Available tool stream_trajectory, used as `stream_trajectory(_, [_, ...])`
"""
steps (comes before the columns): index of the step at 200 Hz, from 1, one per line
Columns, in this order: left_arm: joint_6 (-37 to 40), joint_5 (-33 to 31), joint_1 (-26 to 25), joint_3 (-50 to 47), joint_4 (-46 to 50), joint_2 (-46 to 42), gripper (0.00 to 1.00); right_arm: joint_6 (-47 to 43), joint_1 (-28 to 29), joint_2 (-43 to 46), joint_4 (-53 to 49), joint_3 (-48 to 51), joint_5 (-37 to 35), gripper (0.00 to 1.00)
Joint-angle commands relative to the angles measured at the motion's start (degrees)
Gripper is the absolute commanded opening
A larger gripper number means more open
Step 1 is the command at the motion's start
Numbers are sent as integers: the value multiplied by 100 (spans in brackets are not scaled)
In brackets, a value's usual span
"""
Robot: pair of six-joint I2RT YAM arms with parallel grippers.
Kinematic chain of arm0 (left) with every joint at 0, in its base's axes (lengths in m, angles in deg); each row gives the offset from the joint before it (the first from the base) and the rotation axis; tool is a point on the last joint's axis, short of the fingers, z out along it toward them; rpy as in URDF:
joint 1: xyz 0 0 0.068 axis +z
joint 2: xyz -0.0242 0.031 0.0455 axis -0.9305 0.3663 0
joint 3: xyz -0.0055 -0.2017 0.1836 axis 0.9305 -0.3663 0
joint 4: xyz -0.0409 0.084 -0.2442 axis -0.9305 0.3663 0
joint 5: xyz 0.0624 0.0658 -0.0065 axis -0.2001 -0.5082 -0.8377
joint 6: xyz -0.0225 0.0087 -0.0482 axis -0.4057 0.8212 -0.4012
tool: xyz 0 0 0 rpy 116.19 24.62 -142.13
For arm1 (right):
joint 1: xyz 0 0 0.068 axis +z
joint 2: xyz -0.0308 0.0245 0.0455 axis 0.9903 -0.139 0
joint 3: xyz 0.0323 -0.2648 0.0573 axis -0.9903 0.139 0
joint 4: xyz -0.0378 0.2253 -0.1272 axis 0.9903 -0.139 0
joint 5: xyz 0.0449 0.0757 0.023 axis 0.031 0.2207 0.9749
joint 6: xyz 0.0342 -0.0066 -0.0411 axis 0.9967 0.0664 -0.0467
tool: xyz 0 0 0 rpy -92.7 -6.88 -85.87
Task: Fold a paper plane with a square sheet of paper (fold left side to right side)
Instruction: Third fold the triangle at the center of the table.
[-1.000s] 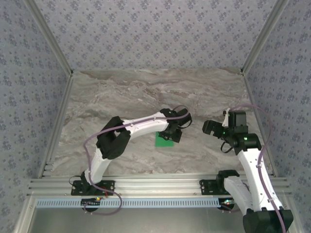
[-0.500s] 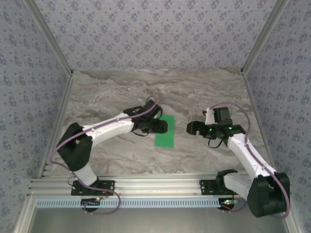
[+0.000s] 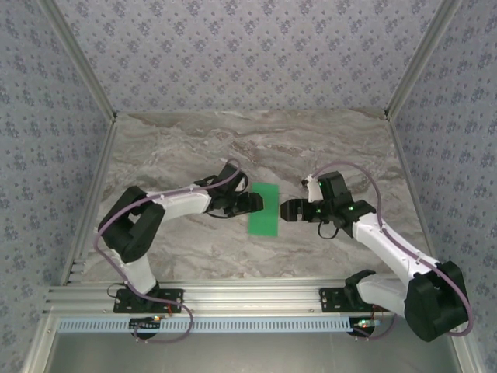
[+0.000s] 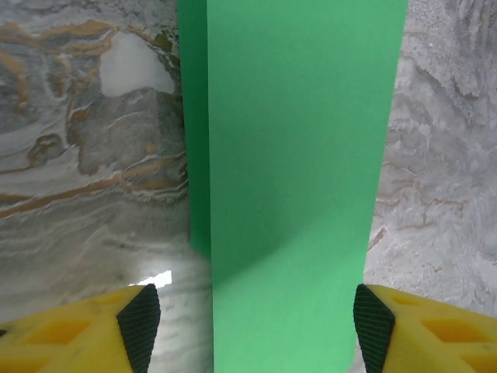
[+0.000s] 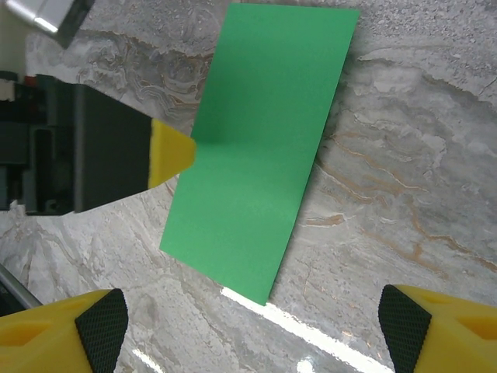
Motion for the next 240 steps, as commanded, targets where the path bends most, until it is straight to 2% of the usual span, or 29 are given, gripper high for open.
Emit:
stream_trajectory(1, [-121, 368, 30, 66, -472, 266, 66, -105, 75, 136, 77, 91, -81, 89])
stream_trajectory(24, [-180, 436, 33, 49, -599, 361, 59, -234, 180, 304, 83, 173, -210, 89])
stream_trajectory(41, [-197, 427, 29, 23, -610, 336, 50, -339, 386, 506, 70, 293, -664, 90])
stream_trajectory(75, [-286, 419, 27, -22, -609, 295, 31, -653, 1170, 807, 307, 652, -1585, 92])
stream_trajectory(93, [-319, 428, 32, -43, -614, 245, 25, -850, 1637, 808, 588, 885, -2065, 93])
stream_trajectory(109, [-345, 428, 30, -65, -594, 181, 22, -1145, 1997, 710, 1032, 1072, -2326, 93])
stream_trajectory(134, [-386, 453, 26, -113, -589, 83, 18, -1919, 2912, 570, 2108, 1508, -3096, 93])
stream_trajectory(158, [-432, 510, 16, -137, -650, 46, 15, -2731, 3468, 94, 2871, 1638, -3595, 93])
stream_trajectory(196, [-464, 593, 19, -144, -689, 40, 12, -3705, 3993, -920, 3618, 1496, -4277, 92])
stream_trajectory(240, [-487, 624, 23, -162, -715, -2, 11, -4007, 4147, -1897, 4304, 1250, -4575, 90])
